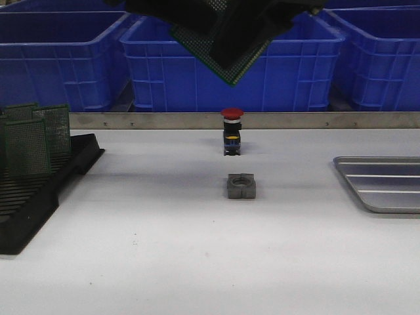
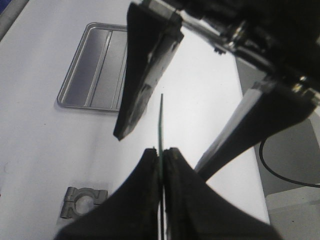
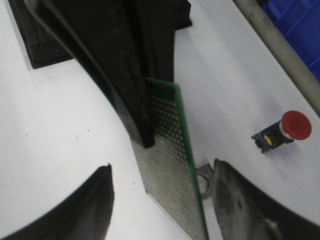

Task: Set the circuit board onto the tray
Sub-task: 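Grasp the board's free edge with the right gripper, release left, then carry the board with the right gripper and lower it onto the tray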

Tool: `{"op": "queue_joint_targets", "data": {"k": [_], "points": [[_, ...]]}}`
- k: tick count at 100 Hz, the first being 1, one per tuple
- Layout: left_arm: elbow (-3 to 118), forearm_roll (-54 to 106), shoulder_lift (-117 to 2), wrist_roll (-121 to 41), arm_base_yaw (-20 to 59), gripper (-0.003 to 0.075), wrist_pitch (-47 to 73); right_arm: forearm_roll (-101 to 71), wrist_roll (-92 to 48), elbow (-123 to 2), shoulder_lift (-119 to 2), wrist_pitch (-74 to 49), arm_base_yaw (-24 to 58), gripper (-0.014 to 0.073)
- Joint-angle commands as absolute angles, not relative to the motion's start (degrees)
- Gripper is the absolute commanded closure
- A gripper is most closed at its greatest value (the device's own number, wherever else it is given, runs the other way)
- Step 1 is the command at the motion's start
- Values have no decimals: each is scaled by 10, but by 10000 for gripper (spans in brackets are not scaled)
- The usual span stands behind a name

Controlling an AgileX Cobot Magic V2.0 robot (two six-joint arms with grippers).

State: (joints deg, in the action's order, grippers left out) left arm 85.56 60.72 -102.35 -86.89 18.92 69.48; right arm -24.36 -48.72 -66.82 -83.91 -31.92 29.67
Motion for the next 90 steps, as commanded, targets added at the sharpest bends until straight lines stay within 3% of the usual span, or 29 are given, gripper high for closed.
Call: {"op": "queue_joint_targets", "data": {"k": [1,19,32,49,56,63,90], "points": [[873,654,-994,-865,195,741,729,-267,-493,-693,-834,-305,297,279],[874,654,-994,-865,195,738,729,-272,-493,-695,-836,-308,297,725],[876,656,-994,-865,195,656,726,-274,-493,-695,-836,-310,297,715],[876,657,-994,-865,195,358,717,-295,-485,-695,-836,-362,288,715],[876,657,-994,-865,195,270,705,-302,-485,-695,-836,-386,278,715],[876,657,-994,-865,195,236,692,-317,-482,-695,-836,-408,259,715],[876,660,-994,-865,195,237,677,-334,-424,-695,-856,-472,118,715]]}}
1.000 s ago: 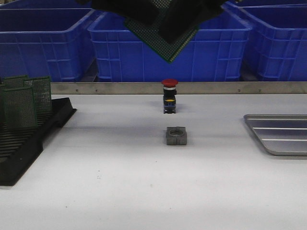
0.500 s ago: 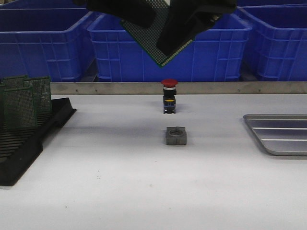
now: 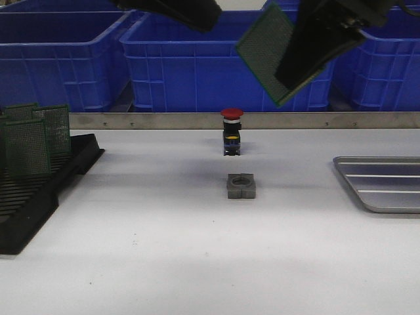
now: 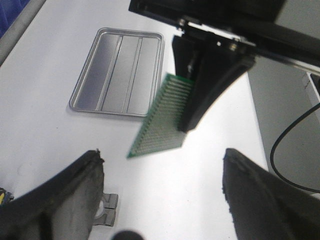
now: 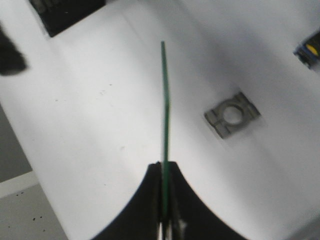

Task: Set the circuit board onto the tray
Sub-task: 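Carry the board with the right gripper and lower it onto the tray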

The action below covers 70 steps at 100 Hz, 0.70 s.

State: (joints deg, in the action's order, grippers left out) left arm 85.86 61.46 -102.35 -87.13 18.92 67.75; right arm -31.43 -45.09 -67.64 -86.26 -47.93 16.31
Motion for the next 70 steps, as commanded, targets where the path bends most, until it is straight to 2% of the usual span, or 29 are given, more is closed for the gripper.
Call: {"op": "queue_joint_targets", "data": {"k": [1,25,52,57,61,64,70], "points": [[876,660,-994,-865,195,237,677,-334,-421,-695,-860,-470,114,715],[876,660,-994,-865,195,238,666,-340,-345,-695,-969,-428,-7,715],[876,660,-994,-865,195,238,658,-358,-345,-696,-1062,-403,-54,702],[876,660,-994,-865,195,238,658,-358,-345,-696,-1071,-396,-57,662],[876,660,-994,-865,195,238,658,-358,-345,-696,-1073,-393,-57,598],[876,660,-994,-865,195,238,658,-358,-345,-696,-1073,-391,-58,540],[876,660,-994,-865,195,238,658,-357,-345,-696,-1073,-393,-59,361]]}}
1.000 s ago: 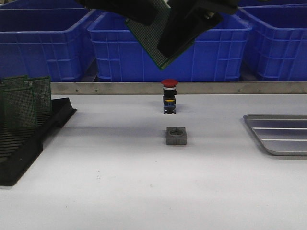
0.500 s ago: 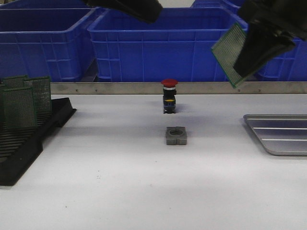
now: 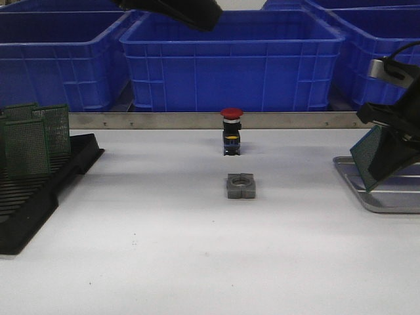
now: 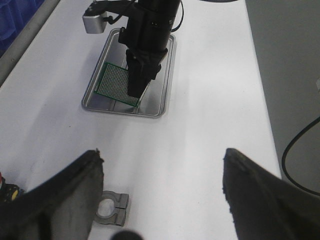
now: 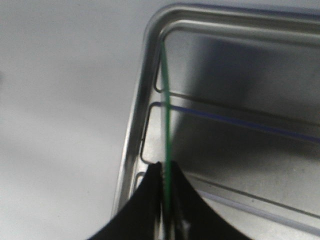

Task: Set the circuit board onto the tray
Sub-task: 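Carry the board with the right gripper and lower it onto the tray, then open the right gripper and raise both grippers away from the tray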

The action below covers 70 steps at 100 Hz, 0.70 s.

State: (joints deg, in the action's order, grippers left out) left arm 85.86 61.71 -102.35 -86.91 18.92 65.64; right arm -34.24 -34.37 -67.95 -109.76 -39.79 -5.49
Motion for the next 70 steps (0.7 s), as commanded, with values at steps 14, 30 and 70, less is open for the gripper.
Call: {"op": "queue_joint_targets", "data": {"k": [14,30,70], "points": [[876,660,-994,-865,195,238,657,-347,-345,-696,-1064,-397,-72,-24],[876,660,-994,-865,195,238,657,-345,-338,-696,-1035,-412,-97,36],[876,654,-994,-865,190,238,654,-339,-355,-672,-875,-391,-88,36]]}}
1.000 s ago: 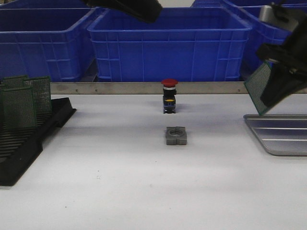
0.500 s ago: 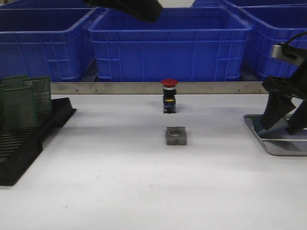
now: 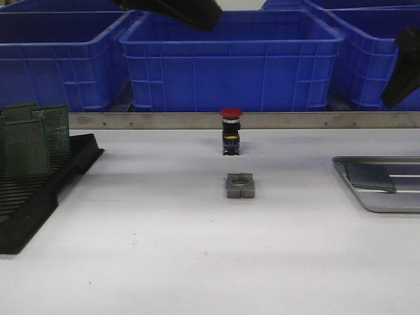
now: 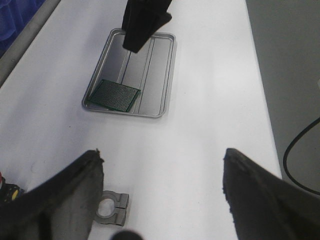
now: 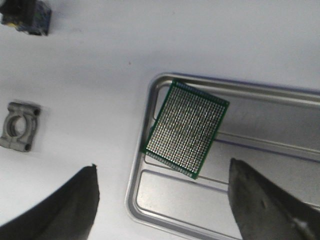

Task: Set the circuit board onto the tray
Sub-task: 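Open the right gripper and raise both grippers away from the tray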

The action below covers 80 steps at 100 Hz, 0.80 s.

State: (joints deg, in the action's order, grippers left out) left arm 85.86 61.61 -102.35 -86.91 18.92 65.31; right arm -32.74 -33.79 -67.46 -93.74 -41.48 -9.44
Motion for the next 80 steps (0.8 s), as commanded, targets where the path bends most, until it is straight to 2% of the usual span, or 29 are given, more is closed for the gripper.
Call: {"op": "queue_joint_targets", "data": {"k": [1,35,45,59,80], "points": [[876,654,-994,-865,190,238,654,-339,-355,-670,-871,-389,-87,36],[876,654,-994,-865,189,238,654,-339,-399,-513,-679,-241,-22,36],[876,654,-994,-865,189,238,654,-354,-399,-476,-629,-227,-20,72],[876,654,-994,-865,189,239,654,-356,-400,-424,-558,-215,-20,240],[876,654,-994,-865,189,239,653,-368,-400,-362,-456,-216,-20,713]]}}
